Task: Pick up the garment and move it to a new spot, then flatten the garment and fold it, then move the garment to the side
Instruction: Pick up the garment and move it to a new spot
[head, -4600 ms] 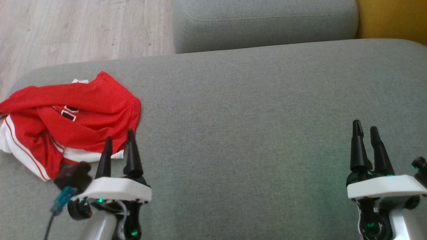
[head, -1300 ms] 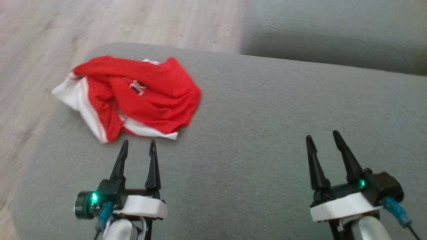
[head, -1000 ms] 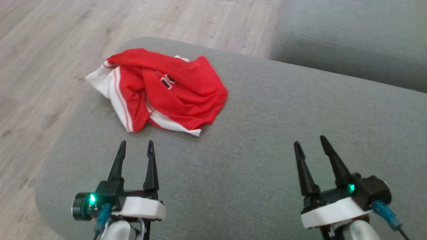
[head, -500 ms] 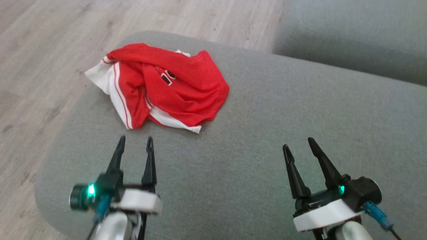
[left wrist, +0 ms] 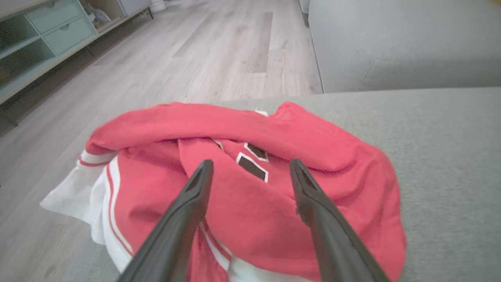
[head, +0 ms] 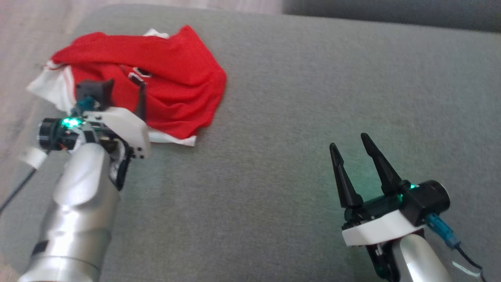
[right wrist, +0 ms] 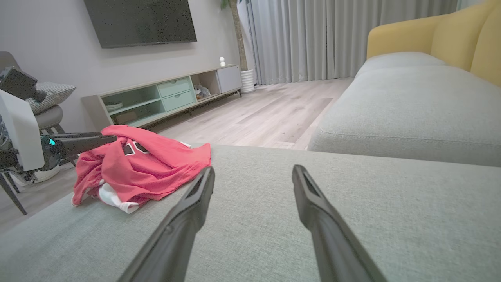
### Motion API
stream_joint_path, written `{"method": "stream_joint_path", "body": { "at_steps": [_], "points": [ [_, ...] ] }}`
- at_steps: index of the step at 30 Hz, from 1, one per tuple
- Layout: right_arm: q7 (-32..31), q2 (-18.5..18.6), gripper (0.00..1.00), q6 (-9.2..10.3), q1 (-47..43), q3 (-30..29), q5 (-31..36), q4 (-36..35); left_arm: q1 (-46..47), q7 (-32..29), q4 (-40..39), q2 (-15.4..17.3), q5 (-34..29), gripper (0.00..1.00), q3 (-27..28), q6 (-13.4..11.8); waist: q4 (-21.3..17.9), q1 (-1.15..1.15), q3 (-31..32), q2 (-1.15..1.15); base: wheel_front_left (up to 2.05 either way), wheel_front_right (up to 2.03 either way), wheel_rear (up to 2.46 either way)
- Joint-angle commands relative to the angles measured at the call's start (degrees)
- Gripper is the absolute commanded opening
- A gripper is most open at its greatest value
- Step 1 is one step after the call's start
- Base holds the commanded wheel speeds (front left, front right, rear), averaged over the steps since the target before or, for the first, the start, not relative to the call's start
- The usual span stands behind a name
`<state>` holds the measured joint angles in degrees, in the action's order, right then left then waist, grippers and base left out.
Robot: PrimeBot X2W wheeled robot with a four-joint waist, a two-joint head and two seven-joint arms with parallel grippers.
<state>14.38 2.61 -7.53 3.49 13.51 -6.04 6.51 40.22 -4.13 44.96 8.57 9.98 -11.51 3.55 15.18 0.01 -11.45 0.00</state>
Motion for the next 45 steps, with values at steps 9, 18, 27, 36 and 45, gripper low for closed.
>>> {"method": "stream_joint_path", "body": {
  "at_steps": [9, 18, 27, 36, 45],
  "points": [
    [0.6, 0.3, 1.00, 0.04, 3.5, 2.2, -0.3, -2.1, 8.7, -4.1, 10.1, 5.0, 1.6, 1.00, 3.1, 0.0, -5.3, -0.01, -4.4, 0.00, 0.00, 0.00, 0.00],
    [0.6, 0.3, 1.00, 0.04, 3.8, 1.8, -0.8, -2.0, 11.7, 0.5, 16.6, 4.9, 4.1, 0.00, 4.4, 0.4, -6.5, -0.01, -4.0, 0.00, 0.00, 0.00, 0.00],
    [0.6, 0.3, 1.00, 0.04, 2.0, 1.4, -1.5, -1.3, 14.5, 15.6, 11.1, 2.9, 6.0, 0.00, 4.2, 2.5, -6.3, -0.01, 0.4, 0.00, 0.00, 0.00, 0.00],
    [0.6, 0.3, 1.00, 0.04, 0.3, 0.6, -2.6, -1.5, 12.9, 18.8, -3.2, 1.6, 6.9, 0.00, 2.6, 3.5, -5.2, -0.01, 4.4, 0.00, 0.00, 0.00, 0.00],
    [0.6, 0.3, 1.00, 0.04, 0.1, 0.0, -3.6, -2.1, 7.6, 13.3, -16.7, -0.6, 7.2, 0.00, -2.7, 3.7, -7.1, -0.01, 5.3, 0.00, 0.00, 0.00, 0.00]
  ]
}}
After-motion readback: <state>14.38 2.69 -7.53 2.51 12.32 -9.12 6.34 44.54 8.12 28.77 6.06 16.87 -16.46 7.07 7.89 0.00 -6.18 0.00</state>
